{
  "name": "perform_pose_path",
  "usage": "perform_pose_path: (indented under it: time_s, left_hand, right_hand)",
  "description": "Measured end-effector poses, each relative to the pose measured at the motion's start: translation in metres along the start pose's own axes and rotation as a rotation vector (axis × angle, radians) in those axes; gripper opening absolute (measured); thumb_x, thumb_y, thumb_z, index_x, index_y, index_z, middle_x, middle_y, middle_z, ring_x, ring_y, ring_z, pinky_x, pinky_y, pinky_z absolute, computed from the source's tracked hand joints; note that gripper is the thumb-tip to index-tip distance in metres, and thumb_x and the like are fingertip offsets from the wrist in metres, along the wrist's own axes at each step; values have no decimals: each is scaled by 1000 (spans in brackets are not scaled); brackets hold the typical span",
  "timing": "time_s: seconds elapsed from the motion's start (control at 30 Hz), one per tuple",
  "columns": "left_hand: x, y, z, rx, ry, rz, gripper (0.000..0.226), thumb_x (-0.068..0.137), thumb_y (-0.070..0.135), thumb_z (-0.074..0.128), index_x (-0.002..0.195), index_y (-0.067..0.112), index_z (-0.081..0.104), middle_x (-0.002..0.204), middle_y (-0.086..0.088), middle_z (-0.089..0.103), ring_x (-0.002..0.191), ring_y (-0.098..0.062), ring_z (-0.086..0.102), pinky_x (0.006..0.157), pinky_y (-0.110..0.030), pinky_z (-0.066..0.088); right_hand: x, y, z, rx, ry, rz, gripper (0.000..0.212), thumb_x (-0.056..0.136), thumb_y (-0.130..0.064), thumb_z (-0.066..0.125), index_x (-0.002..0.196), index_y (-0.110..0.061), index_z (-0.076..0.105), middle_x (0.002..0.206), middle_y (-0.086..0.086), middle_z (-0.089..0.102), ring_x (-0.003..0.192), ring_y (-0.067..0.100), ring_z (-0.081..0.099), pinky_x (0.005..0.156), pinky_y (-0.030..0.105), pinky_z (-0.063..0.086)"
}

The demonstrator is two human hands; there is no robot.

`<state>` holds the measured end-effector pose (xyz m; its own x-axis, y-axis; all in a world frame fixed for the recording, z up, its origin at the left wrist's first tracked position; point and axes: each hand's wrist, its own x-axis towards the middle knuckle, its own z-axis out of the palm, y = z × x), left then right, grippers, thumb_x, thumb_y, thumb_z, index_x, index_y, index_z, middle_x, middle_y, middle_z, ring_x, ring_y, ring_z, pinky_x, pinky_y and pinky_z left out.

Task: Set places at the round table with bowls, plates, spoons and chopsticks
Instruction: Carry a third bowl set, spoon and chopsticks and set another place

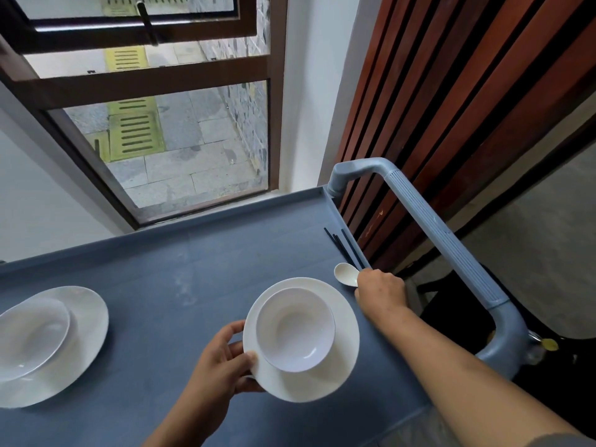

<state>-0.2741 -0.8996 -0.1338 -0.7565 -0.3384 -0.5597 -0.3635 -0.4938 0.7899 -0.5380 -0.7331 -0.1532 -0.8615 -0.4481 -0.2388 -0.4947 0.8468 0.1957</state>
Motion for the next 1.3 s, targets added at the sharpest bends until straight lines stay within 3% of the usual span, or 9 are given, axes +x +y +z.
perform_pose_path:
  time_s: [0.3,0.47,0.67,0.8,0.9,1.0,1.13,1.23,1.3]
  left_hand:
    - [-4,-4,-7,0,21,-10,47,92,-18,47,126,12,56,99,-27,73,78,-38,73,59,-43,60]
    - [-7,-4,-9,-4,12,-1,46,92,-17,47,126,13,56,99,-26,74,78,-37,73,59,-43,60]
    - [-10,-7,-12,-24,42,5,47,89,-15,52,126,12,56,97,-27,73,77,-35,72,61,-45,60]
    - [-13,-5,-13,-35,53,19,46,89,-16,51,125,13,57,94,-25,73,77,-36,72,61,-45,60]
    - [-19,-2,-15,-45,54,39,48,82,-9,56,124,14,58,95,-25,73,78,-36,72,62,-45,61]
    - [-26,-1,-18,-49,79,74,48,84,-12,54,124,14,58,97,-27,73,79,-37,72,64,-47,61]
    - [-48,-3,-15,-95,162,110,54,71,-1,59,122,15,60,95,-25,73,76,-34,72,61,-45,61]
    - [-78,-11,-11,-154,253,150,55,69,0,60,121,16,62,98,-27,72,77,-36,71,61,-45,60]
    - [-102,-20,-8,-191,342,182,53,69,1,62,119,17,64,97,-27,73,75,-35,71,61,-45,60]
  right_hand:
    - [9,-7,-5,-178,-107,-63,20,85,-17,66,106,-18,67,103,1,71,97,24,70,65,29,45]
    - [16,-16,-11,-252,-162,-63,26,84,-13,63,109,-19,66,104,1,68,96,24,69,76,34,58]
    - [19,-11,-13,-179,-150,-36,25,84,-14,60,106,-21,66,103,0,69,95,24,69,66,30,48]
    - [12,-2,-25,-38,-97,-1,11,87,-25,59,93,-19,65,89,1,68,85,27,68,60,29,40]
    - [-3,3,-37,31,-46,18,15,89,-27,57,77,-19,54,65,-2,51,67,26,58,53,29,36]
    - [-19,3,-53,81,-43,2,19,92,-29,54,77,-18,51,69,-1,55,65,23,56,54,30,40]
    - [-32,-1,-66,368,-107,-132,23,92,-26,46,74,-12,51,72,4,60,66,25,58,53,32,40]
    - [-43,-13,-75,980,-284,-185,16,92,-11,43,78,-6,49,69,12,64,56,27,59,53,36,50]
    - [-55,-24,-81,1252,-427,-233,11,95,-7,43,88,-7,50,64,11,61,51,22,55,51,34,52]
